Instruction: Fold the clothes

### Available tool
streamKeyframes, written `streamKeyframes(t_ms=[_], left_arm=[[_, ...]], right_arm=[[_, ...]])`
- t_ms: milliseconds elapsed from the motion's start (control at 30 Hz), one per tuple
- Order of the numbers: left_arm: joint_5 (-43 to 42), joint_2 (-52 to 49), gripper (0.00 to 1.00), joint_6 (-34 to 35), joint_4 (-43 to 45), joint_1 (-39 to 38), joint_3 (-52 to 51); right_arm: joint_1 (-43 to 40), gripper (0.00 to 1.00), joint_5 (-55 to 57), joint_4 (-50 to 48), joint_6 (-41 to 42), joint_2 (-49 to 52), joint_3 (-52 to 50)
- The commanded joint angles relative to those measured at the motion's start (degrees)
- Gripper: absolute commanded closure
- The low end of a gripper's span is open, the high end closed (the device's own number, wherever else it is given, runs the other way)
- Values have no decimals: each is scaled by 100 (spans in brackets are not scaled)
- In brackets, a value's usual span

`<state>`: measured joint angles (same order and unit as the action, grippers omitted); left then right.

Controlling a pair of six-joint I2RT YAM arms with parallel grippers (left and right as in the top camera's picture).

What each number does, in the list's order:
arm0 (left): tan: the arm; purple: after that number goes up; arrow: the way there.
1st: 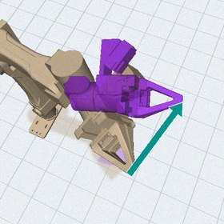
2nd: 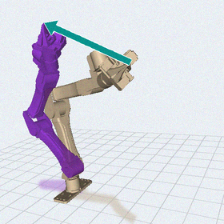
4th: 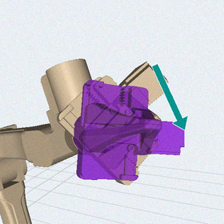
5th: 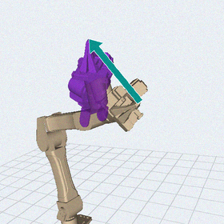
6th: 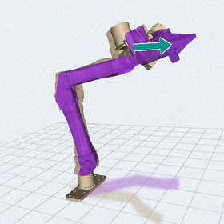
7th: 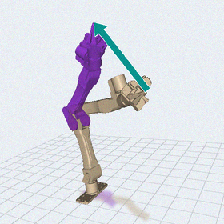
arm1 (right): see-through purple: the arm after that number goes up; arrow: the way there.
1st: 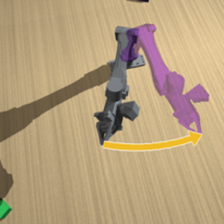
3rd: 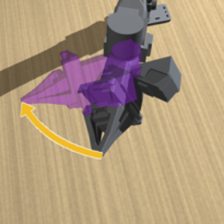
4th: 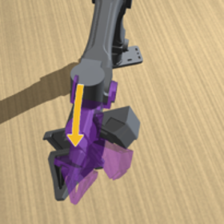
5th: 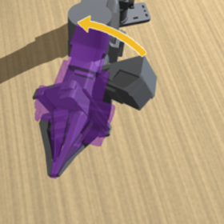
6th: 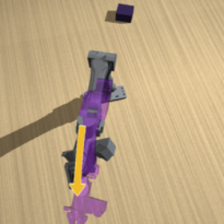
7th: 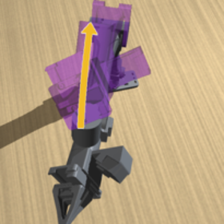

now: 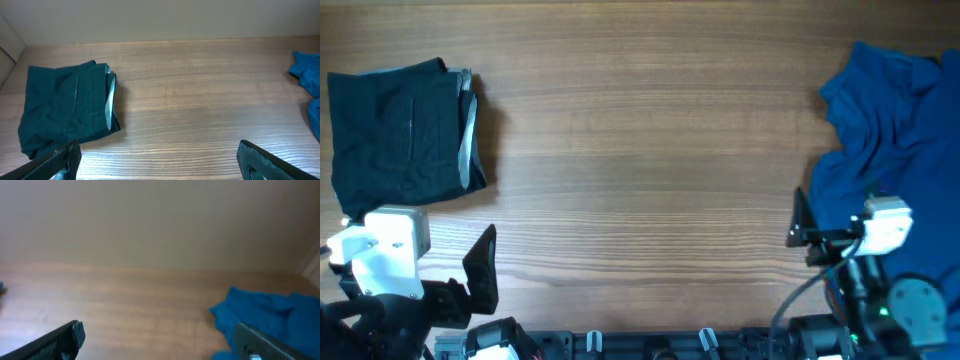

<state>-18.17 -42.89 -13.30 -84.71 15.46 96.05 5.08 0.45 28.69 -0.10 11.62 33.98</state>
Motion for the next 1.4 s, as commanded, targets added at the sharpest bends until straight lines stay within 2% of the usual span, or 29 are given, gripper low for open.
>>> streamKeyframes(t_ms=[0, 100, 233, 300, 1133, 1200, 1300, 1333, 1367], left_arm=[[-85, 4, 0, -109, 17, -24, -4], [-87, 4, 0, -109, 17, -24, -4], [-85, 4, 0, -109, 17, -24, -4], [-87, 4, 0, -109, 17, -24, -4], [39, 68, 0, -85, -55, -35, -109], [44, 271, 0, 262, 503, -125, -529], [46, 756, 0, 951, 2111, -354, -1698], [46, 1141, 0, 1370, 3174, -498, -2629], [50, 1362, 0, 1604, 3740, -551, -3156]], right_arm=[[-28, 0, -46, -1056, 645, -741, -1279], [-28, 0, -44, -2120, 1263, -1143, -2251], [-28, 0, -37, -3436, 2079, -1143, -3285], [-28, 0, -55, -2918, 2081, -1145, -3368], [-28, 0, -133, -2905, 2170, -1141, -3368], [-28, 0, -133, -2903, 2173, -1141, -3368], [-28, 1, -133, -2905, 2173, -1141, -3368], [-28, 0, -133, -2905, 2173, -1141, -3368], [-28, 0, -133, -2905, 2170, -1141, -3368]])
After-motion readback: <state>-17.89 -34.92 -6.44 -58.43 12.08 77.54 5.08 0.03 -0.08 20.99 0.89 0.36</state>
